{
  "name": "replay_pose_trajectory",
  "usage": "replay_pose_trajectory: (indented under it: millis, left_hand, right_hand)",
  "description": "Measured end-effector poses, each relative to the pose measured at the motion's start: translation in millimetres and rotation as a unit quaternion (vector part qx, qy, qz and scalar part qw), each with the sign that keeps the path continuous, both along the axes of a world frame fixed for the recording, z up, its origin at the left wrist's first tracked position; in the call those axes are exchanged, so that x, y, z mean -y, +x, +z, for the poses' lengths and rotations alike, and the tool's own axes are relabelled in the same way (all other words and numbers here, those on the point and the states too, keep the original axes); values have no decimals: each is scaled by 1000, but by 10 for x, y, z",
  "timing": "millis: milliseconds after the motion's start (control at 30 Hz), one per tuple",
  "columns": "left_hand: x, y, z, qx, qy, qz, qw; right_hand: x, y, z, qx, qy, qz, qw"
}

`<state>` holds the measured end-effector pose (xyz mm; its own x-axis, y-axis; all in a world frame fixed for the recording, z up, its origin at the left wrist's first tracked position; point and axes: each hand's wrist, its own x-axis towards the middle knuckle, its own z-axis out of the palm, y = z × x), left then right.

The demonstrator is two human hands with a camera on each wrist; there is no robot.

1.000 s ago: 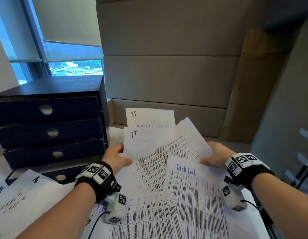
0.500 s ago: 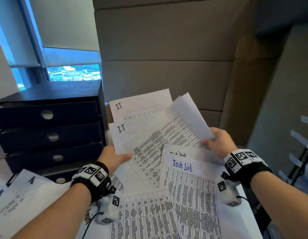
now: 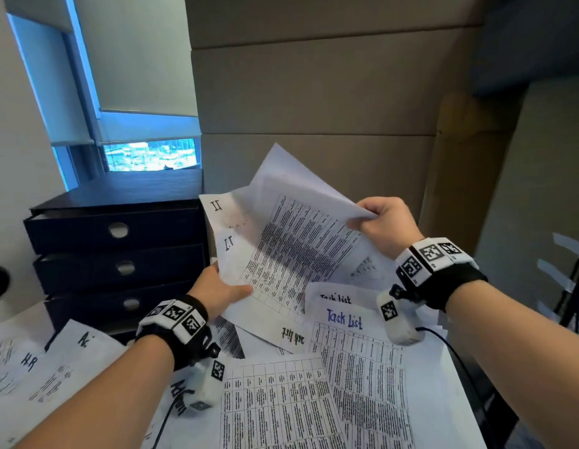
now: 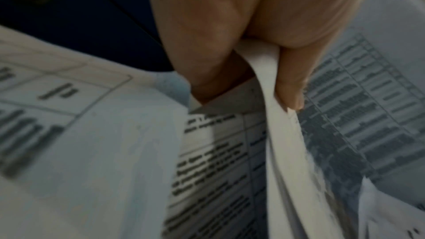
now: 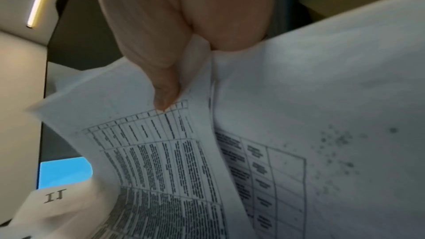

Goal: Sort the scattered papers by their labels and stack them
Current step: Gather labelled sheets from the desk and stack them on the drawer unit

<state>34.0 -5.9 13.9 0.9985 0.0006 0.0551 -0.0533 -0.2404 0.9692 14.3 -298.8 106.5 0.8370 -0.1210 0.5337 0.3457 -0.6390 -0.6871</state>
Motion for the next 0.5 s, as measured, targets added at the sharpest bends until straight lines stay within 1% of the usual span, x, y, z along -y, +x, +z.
replay_pose_trajectory:
  millis: [133,167,267,333,433,500]
  left_hand:
    - [77,37,-77,21,-3,50,999]
    - [87,58,-102,22,-2,62,998]
    - [37,116,-143,7,-40,111,993]
    - [-30,142,-146,2,-75,144,987]
    - [-142,202,-132,18,-93,171,981]
    - [-135,163,-91,36,-117,161,979]
  right_hand:
    - [-211,10,82,-12,-78,32,996]
    - [-249,13,116,-9,-84,44,995]
    - [-201,30,180,3,-28,78,997]
    - [-22,36,119,-53,-30,71,996]
    - [202,71,-175,-178,-94,27,979]
    - [268,110,-343,-196,-114,-23,974]
